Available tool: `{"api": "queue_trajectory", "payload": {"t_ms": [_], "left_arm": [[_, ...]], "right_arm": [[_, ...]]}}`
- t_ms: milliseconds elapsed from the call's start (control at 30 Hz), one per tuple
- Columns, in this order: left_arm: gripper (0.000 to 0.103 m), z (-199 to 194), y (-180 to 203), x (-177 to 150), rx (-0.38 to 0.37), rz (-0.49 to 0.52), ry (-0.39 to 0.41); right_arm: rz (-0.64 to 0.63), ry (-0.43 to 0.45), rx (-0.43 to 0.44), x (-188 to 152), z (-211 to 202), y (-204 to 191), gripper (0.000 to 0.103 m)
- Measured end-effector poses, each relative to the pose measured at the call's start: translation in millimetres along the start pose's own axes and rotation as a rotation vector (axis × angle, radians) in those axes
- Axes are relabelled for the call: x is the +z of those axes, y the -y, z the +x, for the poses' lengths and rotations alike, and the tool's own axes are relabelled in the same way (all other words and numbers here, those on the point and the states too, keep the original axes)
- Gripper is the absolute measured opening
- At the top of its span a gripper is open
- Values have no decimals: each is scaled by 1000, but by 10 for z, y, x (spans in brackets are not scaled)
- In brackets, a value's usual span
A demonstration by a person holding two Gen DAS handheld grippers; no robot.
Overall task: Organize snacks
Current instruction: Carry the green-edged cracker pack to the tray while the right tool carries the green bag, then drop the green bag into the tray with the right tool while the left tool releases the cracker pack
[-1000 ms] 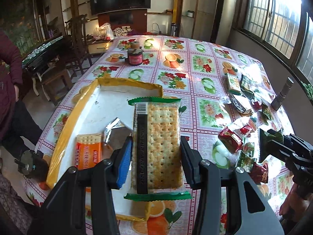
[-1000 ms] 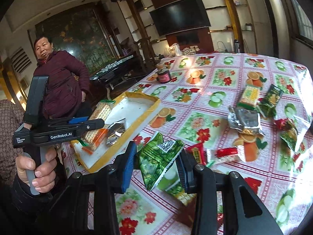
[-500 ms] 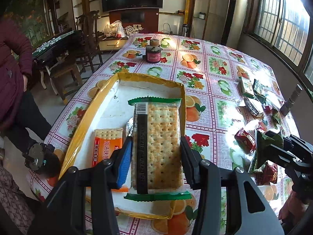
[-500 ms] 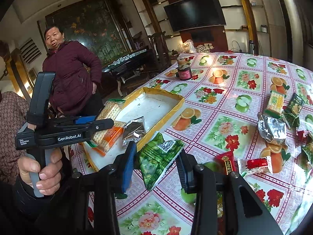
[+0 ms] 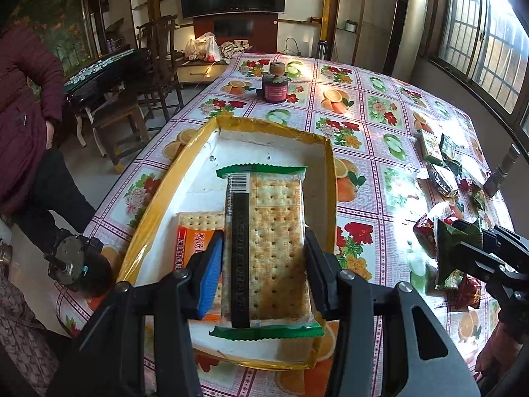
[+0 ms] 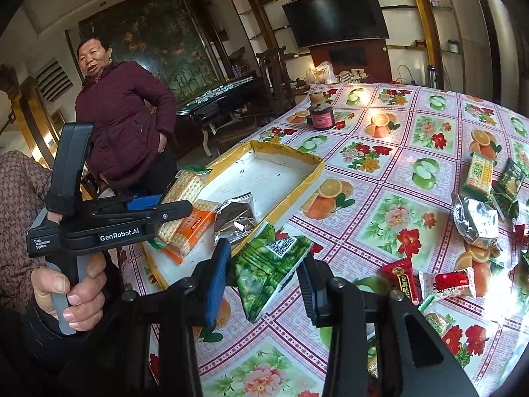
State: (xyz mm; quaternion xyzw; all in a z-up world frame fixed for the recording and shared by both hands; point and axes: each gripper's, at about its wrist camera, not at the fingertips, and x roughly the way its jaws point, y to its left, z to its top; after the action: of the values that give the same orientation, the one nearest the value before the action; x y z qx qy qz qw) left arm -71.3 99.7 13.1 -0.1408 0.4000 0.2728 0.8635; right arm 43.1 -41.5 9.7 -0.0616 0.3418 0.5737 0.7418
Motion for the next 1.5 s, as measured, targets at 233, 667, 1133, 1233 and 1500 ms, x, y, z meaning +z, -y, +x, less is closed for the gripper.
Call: {"api": "queue_trajectory", "payload": {"t_ms": [233, 667, 1133, 1233, 1500], "left_arm": [[48, 77, -204, -54, 13, -33, -21], [48, 237, -374, -61, 6, -62, -47], [48, 456, -433, -78, -14, -79, -104], [48, 505, -459, -83, -13, -86, -117], [48, 576, -473, -104, -4, -89, -133]], "right_arm": [[6, -10, 45, 94, 218, -62, 39], [-2, -51, 109, 457, 904, -280, 39], [2, -141, 97, 609, 1614, -248, 39], [6, -160, 98, 587, 1713, -234, 39], [-8, -193, 78, 530, 1832, -233, 39]]}}
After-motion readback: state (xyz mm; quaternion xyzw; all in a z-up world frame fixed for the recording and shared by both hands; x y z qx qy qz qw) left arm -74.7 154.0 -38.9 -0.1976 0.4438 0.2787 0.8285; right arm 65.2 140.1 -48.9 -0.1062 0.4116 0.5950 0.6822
